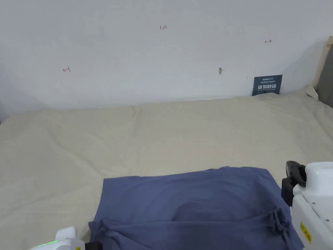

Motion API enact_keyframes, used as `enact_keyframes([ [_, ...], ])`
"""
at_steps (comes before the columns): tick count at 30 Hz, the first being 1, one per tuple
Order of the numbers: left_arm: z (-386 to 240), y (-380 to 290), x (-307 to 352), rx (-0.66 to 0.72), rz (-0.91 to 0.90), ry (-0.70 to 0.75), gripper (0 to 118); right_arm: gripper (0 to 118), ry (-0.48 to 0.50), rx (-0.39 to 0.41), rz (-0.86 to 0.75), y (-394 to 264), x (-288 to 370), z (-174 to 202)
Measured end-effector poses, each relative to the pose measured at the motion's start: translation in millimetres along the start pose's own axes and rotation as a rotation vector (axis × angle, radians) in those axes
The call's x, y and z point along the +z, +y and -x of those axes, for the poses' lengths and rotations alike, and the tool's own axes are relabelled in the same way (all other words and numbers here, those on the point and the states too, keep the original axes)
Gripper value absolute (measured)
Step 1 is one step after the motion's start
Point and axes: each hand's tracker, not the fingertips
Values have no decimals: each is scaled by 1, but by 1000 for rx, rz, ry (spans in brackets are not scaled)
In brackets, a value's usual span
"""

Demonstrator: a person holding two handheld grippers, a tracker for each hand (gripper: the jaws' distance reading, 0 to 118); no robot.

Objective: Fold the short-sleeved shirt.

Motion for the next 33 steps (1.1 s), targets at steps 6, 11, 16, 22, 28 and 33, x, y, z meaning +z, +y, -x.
enact_keyframes([
  [6,-22,-6,-12,-107,-14,20,54,0,-31,-13,67,-17,-13,-11],
  [11,-33,-5,-2,-135,-42,-62,6,70,-48,-18,249,-55,-38,-35],
  [16,-28,4,28,-104,-118,-128,6,97,-88,-3,538,-127,-81,-59],
  [22,-25,11,38,-97,-138,-144,6,92,-94,-34,735,-188,-112,-61],
  [28,-21,6,33,-82,-116,-140,6,10,-7,-168,762,-194,-111,-54],
  [33,-11,-3,45,-62,-116,-136,6,8,-1,-164,708,-172,-89,-59],
])
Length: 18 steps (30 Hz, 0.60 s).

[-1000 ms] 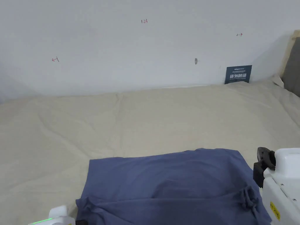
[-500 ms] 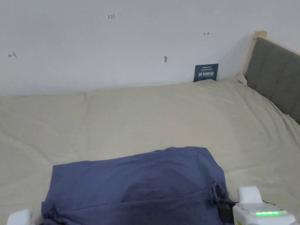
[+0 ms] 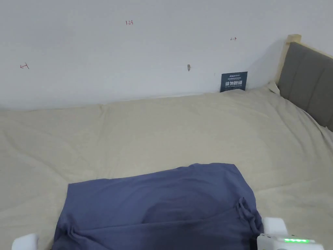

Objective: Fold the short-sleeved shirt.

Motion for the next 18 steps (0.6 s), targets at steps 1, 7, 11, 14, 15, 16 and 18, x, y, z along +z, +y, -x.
enact_keyframes([
  [1,3,-2,5,7,-6,-2,6,8,8,-3,-16,1,12,1],
  [7,21,-25,34,48,-10,-11,6,8,22,-11,-46,-9,55,-18],
  [11,29,-63,45,75,50,-12,6,8,41,-4,13,-37,61,-29],
  [14,32,-91,38,74,115,19,6,8,26,-3,74,-61,48,-34],
  [15,32,-98,34,73,132,27,6,8,24,-13,96,-69,43,-35],
  [16,33,-104,28,72,151,36,6,8,22,-20,116,-75,38,-36],
  [18,33,-112,16,74,200,53,6,8,21,-21,119,-82,29,-38],
])
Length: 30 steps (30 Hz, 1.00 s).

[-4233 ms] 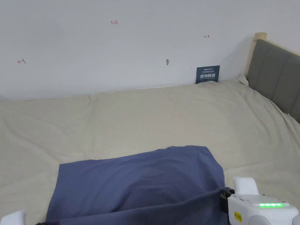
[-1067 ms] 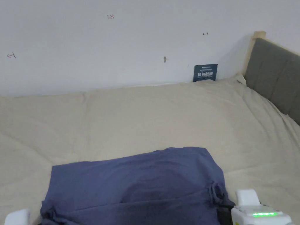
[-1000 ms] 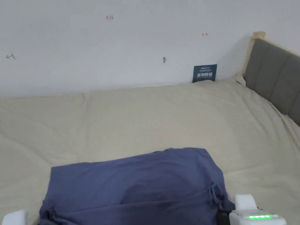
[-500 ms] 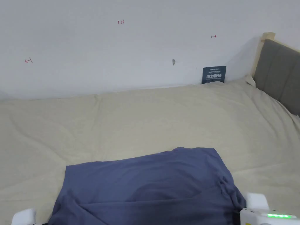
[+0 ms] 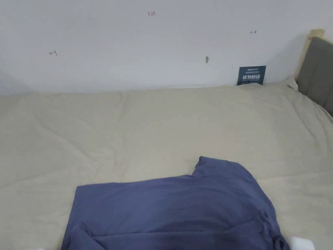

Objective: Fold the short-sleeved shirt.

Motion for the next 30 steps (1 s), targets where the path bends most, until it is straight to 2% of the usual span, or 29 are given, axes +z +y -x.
enact_keyframes([
  [1,0,-1,-4,10,11,2,6,9,-3,-8,-22,-1,3,1],
  [3,-4,2,2,32,-27,6,10,26,-5,-12,-16,5,11,5],
  [4,-5,4,5,37,-28,5,25,38,-14,-9,-20,8,17,6],
  [5,-5,6,10,38,-41,-16,65,55,-19,4,-39,10,24,7],
  [6,-7,8,16,47,-61,-60,94,69,-7,12,-78,15,33,8],
  [7,-11,11,25,60,-79,-81,106,77,5,11,-125,21,46,11],
  [13,-52,47,120,36,-473,-211,106,80,87,78,-503,69,142,45],
  [17,-91,65,182,-59,-744,-184,106,80,111,130,-786,87,203,75],
  [20,-116,68,210,-102,-910,-122,106,80,92,160,-920,93,231,96],
  [22,-130,69,216,-124,-980,-80,105,80,68,168,-988,94,239,107],
  [23,-135,68,219,-137,-1015,-71,99,77,54,183,-1007,95,241,113],
  [24,-139,66,221,-152,-1047,-68,86,70,34,193,-1016,95,242,118],
  [25,-144,66,222,-182,-1067,-79,64,53,22,208,-1025,95,242,122],
  [26,-147,65,221,-190,-1066,-89,23,7,20,214,-1018,96,241,125],
  [27,-149,65,220,-190,-1059,-96,0,0,19,206,-1015,97,238,128],
  [28,-150,64,218,-185,-1047,-106,0,0,0,176,-1036,96,238,127],
  [29,-149,66,218,-193,-1066,-131,0,0,50,186,-1015,98,238,126],
  [30,-149,68,215,-193,-1029,-178,0,0,59,185,-997,100,237,126],
])
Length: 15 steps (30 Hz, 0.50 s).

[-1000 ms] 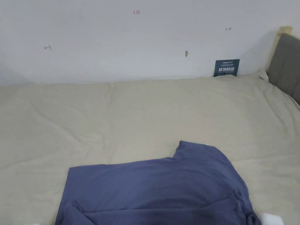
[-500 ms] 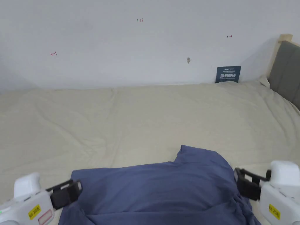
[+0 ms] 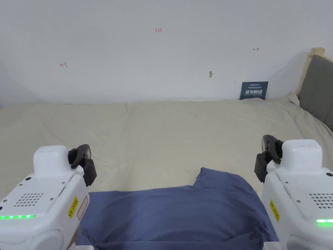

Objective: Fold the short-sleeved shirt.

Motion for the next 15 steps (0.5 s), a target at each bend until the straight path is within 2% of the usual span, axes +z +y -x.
enact_keyframes([
  [6,22,-13,-42,22,172,-5,0,0,-3,14,21,-6,-19,1],
  [11,64,-45,-111,63,459,-37,0,0,-9,21,62,-17,-48,-1],
  [15,100,-75,-170,74,609,36,0,0,-28,32,100,-30,-73,-1],
])
